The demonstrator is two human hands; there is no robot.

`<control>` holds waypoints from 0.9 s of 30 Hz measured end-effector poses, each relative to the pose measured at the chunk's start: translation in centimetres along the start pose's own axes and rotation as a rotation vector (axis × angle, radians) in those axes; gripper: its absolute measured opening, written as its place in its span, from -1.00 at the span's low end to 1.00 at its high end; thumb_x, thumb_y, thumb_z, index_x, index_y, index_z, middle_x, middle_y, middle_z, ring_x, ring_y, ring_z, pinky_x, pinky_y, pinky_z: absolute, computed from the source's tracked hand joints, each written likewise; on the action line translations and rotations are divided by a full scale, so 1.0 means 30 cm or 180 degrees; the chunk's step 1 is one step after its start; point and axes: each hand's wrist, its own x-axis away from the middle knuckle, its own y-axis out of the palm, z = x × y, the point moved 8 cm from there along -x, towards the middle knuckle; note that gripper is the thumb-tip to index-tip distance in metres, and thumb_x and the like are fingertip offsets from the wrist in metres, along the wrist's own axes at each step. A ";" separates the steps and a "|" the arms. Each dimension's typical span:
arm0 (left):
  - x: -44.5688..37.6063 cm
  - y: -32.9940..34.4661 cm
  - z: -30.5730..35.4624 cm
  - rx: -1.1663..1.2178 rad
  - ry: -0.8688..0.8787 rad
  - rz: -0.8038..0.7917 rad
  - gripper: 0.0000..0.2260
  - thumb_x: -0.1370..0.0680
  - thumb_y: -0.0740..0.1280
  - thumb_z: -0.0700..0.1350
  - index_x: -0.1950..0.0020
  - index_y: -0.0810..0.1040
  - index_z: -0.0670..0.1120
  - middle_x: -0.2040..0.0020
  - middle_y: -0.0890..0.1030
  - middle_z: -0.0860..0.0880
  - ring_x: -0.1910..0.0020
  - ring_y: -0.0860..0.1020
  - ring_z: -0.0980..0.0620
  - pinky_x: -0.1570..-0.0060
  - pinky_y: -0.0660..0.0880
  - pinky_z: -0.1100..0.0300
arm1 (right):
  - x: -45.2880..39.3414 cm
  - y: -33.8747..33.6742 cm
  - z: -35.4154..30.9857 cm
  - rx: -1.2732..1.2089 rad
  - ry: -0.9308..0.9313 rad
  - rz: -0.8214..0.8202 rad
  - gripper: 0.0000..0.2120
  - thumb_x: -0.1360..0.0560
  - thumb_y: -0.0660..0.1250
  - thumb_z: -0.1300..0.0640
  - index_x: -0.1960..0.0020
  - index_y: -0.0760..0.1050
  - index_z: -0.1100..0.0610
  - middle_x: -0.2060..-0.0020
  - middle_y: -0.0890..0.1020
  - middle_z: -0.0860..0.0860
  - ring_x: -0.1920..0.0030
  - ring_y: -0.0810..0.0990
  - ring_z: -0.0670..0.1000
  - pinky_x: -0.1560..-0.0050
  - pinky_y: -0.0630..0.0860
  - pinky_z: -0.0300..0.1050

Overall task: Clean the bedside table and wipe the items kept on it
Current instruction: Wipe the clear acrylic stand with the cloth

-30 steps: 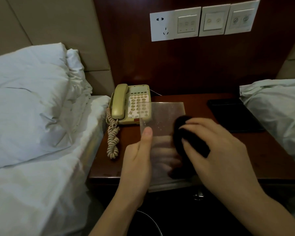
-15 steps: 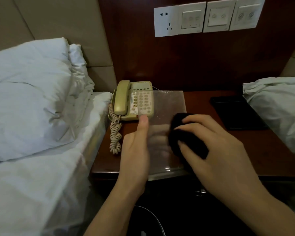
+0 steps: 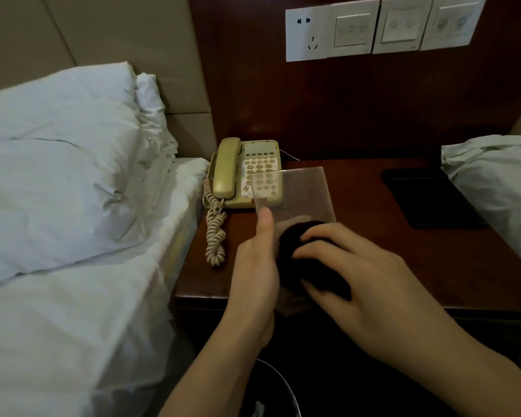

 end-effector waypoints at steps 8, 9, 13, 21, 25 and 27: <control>-0.003 0.008 0.003 -0.0074 0.0150 -0.0013 -0.49 -0.70 0.07 0.18 0.02 0.76 -0.01 0.10 0.77 0.04 0.10 0.72 0.16 0.18 0.61 0.33 | 0.001 0.014 -0.053 -0.0097 -0.0066 0.0035 -0.67 -0.41 0.47 0.12 -0.12 0.52 -0.12 -0.15 0.41 -0.28 -0.08 0.45 -0.18 -0.05 0.43 -0.35; 0.001 0.010 0.005 -0.0046 0.0130 -0.0007 -0.50 -0.70 0.09 0.17 0.09 0.76 0.00 0.13 0.77 0.06 0.14 0.72 0.19 0.22 0.60 0.37 | 0.000 0.025 -0.062 -0.0131 -0.0140 -0.0018 -0.66 -0.40 0.47 0.12 -0.12 0.51 -0.12 -0.16 0.40 -0.29 -0.09 0.44 -0.18 -0.04 0.41 -0.35; -0.012 -0.007 -0.006 0.0070 0.0032 0.0031 -0.47 -0.69 0.07 0.22 0.04 0.76 -0.02 0.10 0.77 -0.06 0.10 0.75 0.01 0.14 0.68 0.14 | -0.010 -0.037 0.046 -0.0236 0.0207 0.0266 -0.74 -0.44 0.45 0.12 -0.09 0.53 -0.10 -0.16 0.41 -0.29 -0.13 0.47 -0.16 -0.12 0.46 -0.22; 0.009 0.009 0.029 -0.0304 0.0242 0.0079 -0.45 -0.68 0.09 0.18 0.26 0.74 0.02 0.29 0.73 0.12 0.30 0.69 0.24 0.37 0.53 0.41 | -0.006 -0.002 -0.042 -0.0140 -0.0094 0.0247 -0.63 -0.39 0.48 0.12 -0.14 0.49 -0.13 -0.21 0.39 -0.28 -0.14 0.42 -0.17 -0.09 0.40 -0.30; 0.003 0.014 0.011 -0.0094 0.0108 0.0009 -0.49 -0.68 0.09 0.19 0.06 0.75 -0.05 0.23 0.76 -0.06 0.27 0.74 0.04 0.37 0.62 0.26 | -0.011 -0.100 0.089 -0.0559 0.0625 0.1246 -0.69 -0.48 0.41 0.08 -0.19 0.47 -0.11 -0.17 0.45 -0.22 -0.16 0.45 -0.23 -0.14 0.40 -0.38; 0.005 0.027 -0.004 -0.0131 0.0056 -0.0111 -0.55 -0.65 0.16 0.17 0.04 0.74 -0.07 0.19 0.76 -0.12 0.23 0.75 -0.04 0.30 0.66 0.17 | -0.018 -0.113 0.142 -0.1217 0.1120 0.1491 -0.67 -0.51 0.39 0.00 -0.22 0.41 -0.18 -0.14 0.47 -0.26 -0.13 0.46 -0.31 -0.05 0.38 -0.49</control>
